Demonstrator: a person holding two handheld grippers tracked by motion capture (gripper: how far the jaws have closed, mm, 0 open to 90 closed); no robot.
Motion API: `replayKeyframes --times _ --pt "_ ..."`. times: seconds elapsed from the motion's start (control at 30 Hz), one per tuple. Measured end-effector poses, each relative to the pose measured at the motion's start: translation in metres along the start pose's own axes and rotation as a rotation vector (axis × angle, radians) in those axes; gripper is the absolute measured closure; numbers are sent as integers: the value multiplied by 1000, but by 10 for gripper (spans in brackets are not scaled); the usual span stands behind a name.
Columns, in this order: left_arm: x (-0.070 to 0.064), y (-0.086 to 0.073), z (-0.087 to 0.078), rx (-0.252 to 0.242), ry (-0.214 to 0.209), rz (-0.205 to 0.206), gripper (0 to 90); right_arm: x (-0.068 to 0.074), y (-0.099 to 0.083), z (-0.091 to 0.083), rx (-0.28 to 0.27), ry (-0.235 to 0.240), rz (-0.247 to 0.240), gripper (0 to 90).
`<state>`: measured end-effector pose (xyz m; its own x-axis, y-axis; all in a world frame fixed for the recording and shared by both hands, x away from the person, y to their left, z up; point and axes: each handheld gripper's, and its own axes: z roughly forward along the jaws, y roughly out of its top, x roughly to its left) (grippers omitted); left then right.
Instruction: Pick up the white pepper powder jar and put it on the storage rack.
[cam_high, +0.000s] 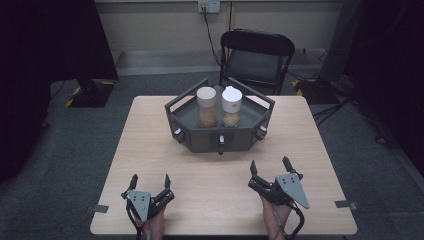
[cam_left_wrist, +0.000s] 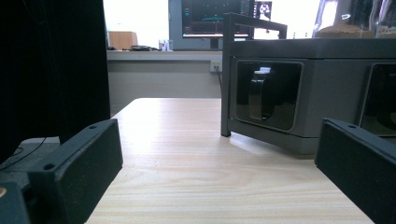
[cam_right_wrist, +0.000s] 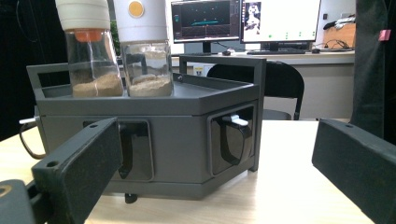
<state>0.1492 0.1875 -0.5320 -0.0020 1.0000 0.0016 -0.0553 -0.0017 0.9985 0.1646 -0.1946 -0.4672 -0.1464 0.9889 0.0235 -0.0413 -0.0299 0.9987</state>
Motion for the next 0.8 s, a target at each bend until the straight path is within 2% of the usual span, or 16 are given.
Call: replayKeyframes --times 0.23,0.53,0.8 --pt "0 0 0 0 1 0 2 -1 -15 -3 4 -18 -16 4" --pt "0 0 0 0 1 0 2 -3 -36 -9 18 -2 -29 4" --pt "0 0 0 0 1 0 2 -2 -52 -11 42 -11 -35 4"
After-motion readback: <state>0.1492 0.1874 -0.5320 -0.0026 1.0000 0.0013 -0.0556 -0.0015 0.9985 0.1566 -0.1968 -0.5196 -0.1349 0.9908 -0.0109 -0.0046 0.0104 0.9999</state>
